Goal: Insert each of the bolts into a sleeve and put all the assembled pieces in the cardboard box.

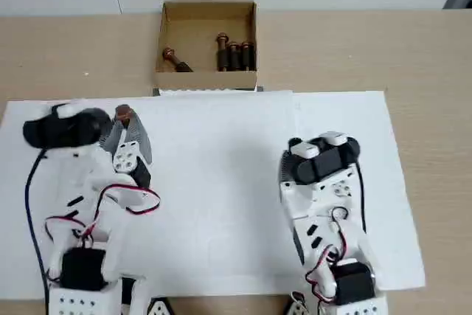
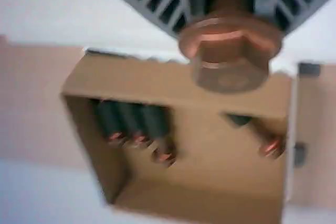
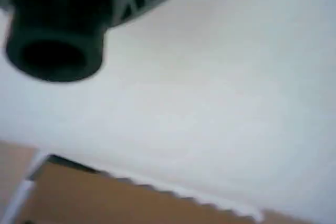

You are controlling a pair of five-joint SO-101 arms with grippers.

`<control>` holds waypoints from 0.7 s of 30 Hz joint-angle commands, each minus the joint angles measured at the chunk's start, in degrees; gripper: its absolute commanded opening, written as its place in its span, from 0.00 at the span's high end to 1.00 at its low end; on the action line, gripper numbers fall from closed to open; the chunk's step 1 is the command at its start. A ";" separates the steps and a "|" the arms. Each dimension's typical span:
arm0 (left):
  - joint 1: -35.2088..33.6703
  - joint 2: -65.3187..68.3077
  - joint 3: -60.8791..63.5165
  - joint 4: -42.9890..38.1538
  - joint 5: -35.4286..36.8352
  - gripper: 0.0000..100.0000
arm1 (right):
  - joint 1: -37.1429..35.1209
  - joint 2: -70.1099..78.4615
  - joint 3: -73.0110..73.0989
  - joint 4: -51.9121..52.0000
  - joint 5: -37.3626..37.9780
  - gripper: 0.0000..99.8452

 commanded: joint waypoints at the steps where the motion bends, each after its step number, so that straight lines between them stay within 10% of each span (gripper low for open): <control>1: 4.04 -4.48 1.89 -3.34 -0.44 0.99 | -4.62 0.13 2.64 -6.55 -0.53 1.00; 21: 16.62 -21.80 11.47 -6.86 16.62 0.99 | -21.05 0.13 6.15 -14.11 5.98 1.00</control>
